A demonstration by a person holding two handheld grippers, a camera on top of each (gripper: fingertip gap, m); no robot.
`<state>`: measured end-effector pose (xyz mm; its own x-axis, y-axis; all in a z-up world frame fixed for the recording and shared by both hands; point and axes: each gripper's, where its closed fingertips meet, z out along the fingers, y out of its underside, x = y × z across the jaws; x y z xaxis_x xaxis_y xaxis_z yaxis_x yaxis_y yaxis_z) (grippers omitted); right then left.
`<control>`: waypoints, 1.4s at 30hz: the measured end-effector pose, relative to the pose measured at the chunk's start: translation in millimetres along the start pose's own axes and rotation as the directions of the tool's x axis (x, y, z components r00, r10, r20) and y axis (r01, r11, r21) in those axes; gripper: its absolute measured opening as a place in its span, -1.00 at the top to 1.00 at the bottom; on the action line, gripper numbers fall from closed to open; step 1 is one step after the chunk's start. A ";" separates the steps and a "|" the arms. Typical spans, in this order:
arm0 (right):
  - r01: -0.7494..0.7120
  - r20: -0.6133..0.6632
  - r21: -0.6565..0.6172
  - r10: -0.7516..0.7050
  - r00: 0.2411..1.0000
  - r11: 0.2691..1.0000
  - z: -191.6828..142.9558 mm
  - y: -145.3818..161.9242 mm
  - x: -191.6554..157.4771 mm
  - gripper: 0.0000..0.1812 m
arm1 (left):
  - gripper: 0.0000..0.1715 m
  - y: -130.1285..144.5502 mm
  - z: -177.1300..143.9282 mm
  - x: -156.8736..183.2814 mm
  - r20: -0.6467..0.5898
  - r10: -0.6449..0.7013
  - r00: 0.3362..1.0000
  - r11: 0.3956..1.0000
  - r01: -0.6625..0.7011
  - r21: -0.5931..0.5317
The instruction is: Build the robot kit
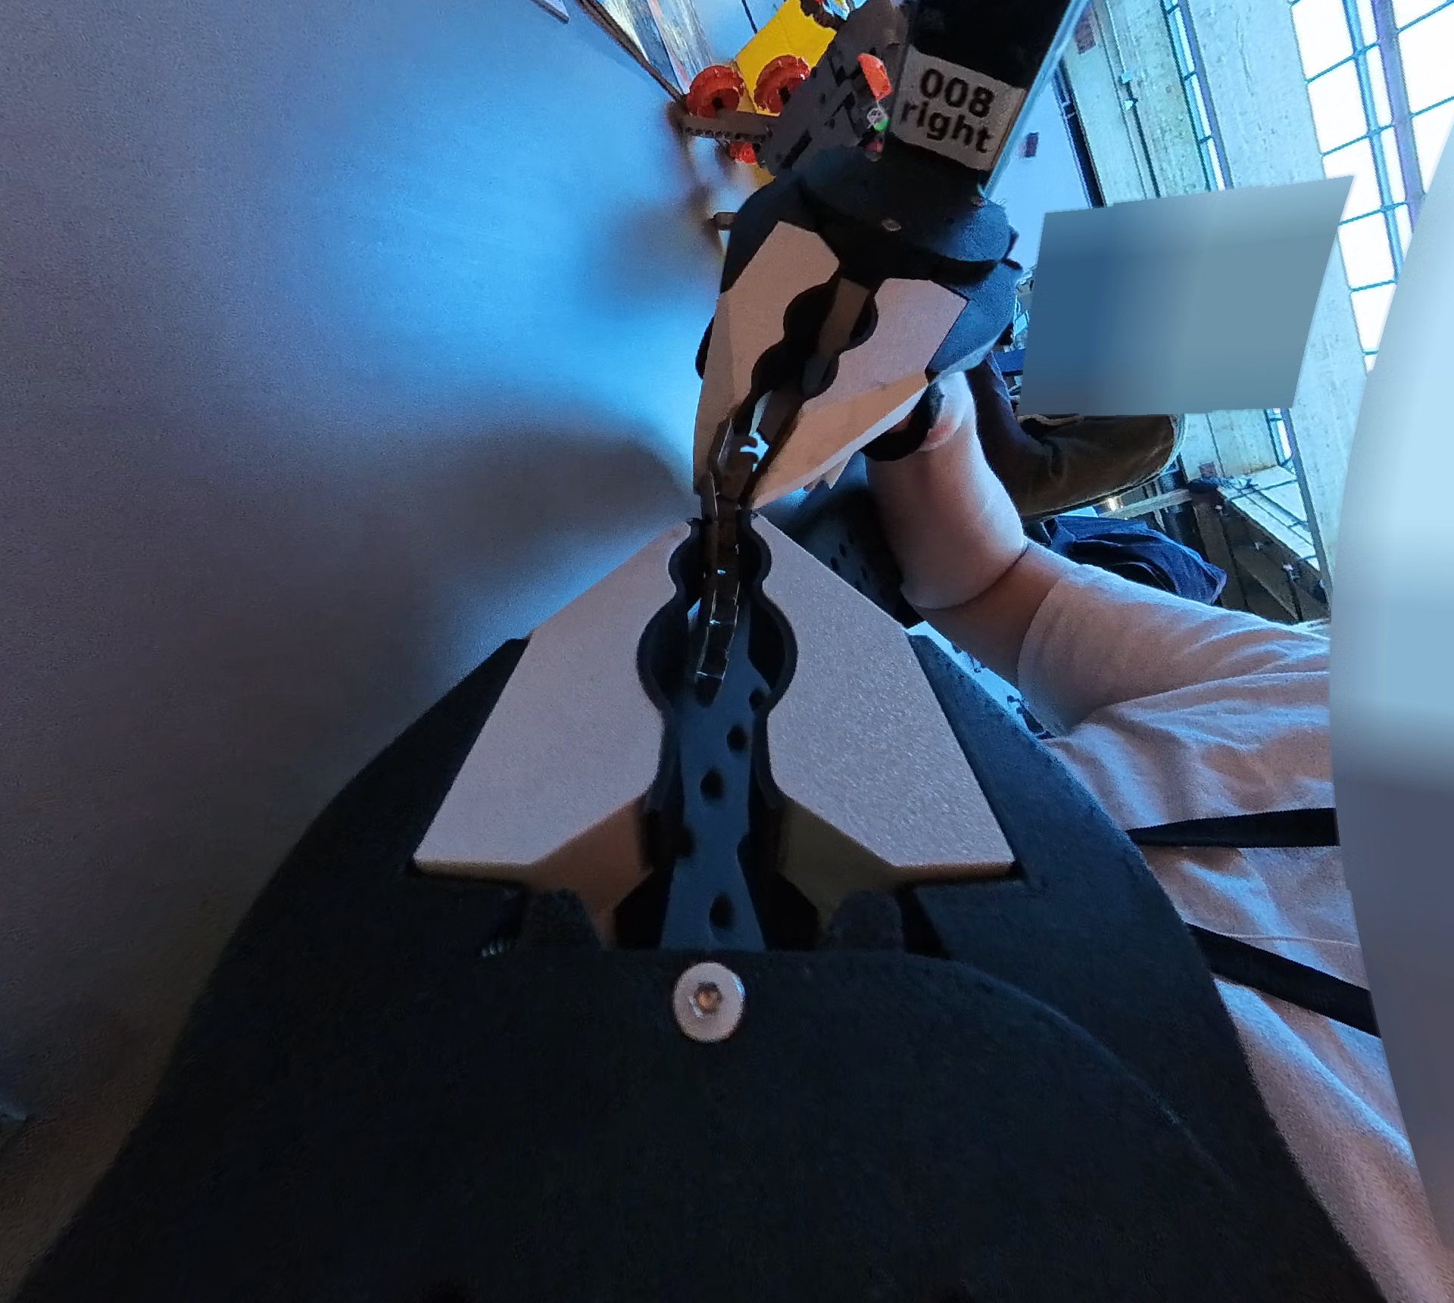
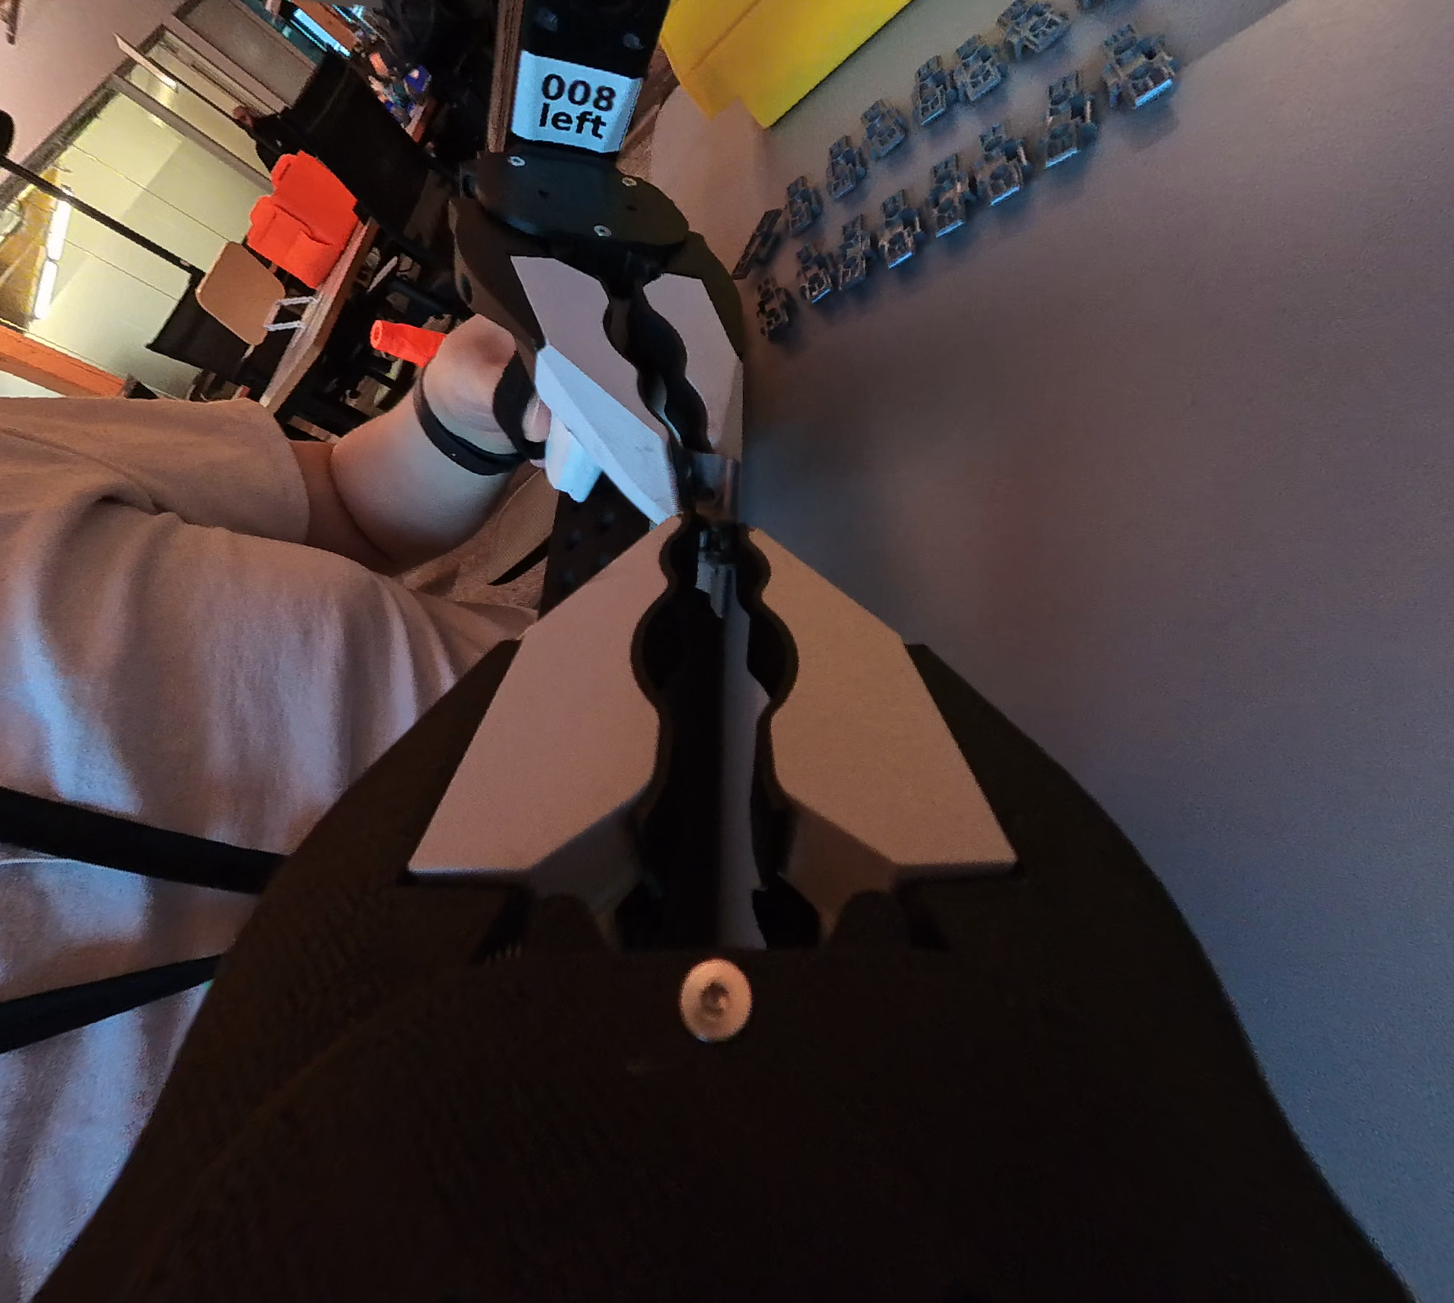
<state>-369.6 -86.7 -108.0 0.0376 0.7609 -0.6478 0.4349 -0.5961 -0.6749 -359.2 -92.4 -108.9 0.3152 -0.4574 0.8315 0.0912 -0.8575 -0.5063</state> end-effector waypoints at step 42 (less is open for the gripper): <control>-0.084 0.276 0.077 0.060 0.959 0.994 7.3 0.5 -17.4 0.93 | 0.95 3.9 -11.6 14.0 -0.179 -0.106 0.978 0.994 0.101 -0.034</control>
<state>-376.6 -102.1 -99.6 -0.1861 0.6238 -0.7591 0.3599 -0.6757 -0.6434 -365.4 -104.9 -96.6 0.1298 -0.3987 0.9079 0.0906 -0.9070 -0.4113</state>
